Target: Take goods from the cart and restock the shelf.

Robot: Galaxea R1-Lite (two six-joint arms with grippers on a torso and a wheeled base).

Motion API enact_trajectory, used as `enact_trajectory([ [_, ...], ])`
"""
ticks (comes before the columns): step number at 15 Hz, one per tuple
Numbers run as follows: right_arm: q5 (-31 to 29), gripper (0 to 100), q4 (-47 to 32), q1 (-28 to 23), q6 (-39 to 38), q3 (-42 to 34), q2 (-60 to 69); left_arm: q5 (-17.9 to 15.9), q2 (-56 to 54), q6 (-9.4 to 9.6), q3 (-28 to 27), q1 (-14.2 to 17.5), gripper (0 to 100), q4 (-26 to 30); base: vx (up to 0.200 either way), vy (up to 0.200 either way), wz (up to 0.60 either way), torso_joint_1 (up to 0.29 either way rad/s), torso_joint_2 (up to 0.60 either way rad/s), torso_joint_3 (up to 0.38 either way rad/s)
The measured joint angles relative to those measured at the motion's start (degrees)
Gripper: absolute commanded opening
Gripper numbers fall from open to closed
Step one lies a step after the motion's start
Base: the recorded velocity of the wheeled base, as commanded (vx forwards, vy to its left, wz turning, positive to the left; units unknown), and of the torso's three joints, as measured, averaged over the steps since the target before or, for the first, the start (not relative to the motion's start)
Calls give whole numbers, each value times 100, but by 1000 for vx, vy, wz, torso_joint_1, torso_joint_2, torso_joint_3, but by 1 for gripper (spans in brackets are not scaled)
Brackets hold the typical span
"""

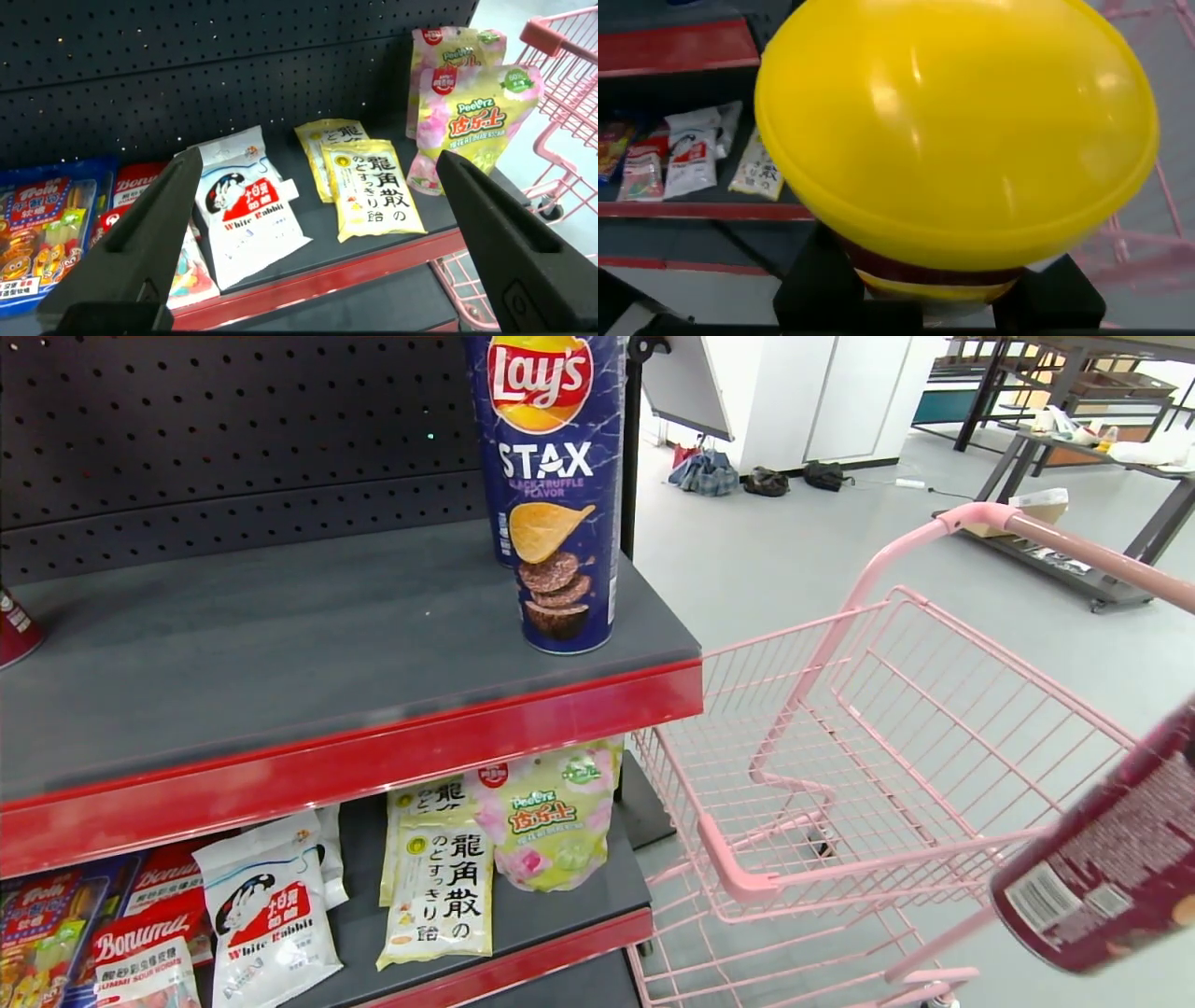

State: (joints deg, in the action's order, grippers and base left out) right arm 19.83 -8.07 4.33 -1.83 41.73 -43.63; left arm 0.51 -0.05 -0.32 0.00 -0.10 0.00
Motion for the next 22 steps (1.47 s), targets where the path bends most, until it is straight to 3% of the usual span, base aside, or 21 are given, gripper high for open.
enact_trajectory([
  [2, -440, 0, -1264, -243, 5, -9, 872, 0, 0, 0, 0, 0, 100, 0, 0, 0, 0, 0, 0, 0],
  [4, -996, 0, -1948, -433, -9, -61, 1495, 0, 0, 0, 0, 0, 100, 0, 0, 0, 0, 0, 0, 0],
  [13, -1458, 0, -1826, -468, 167, -653, 2161, 0, 0, 0, 0, 0, 100, 0, 0, 0, 0, 1, -6, -5],
  [22, -1541, 0, -1787, -443, 317, -631, 2048, 0, 0, -1, 0, 0, 100, 5, 0, 0, 0, 135, -459, -322],
])
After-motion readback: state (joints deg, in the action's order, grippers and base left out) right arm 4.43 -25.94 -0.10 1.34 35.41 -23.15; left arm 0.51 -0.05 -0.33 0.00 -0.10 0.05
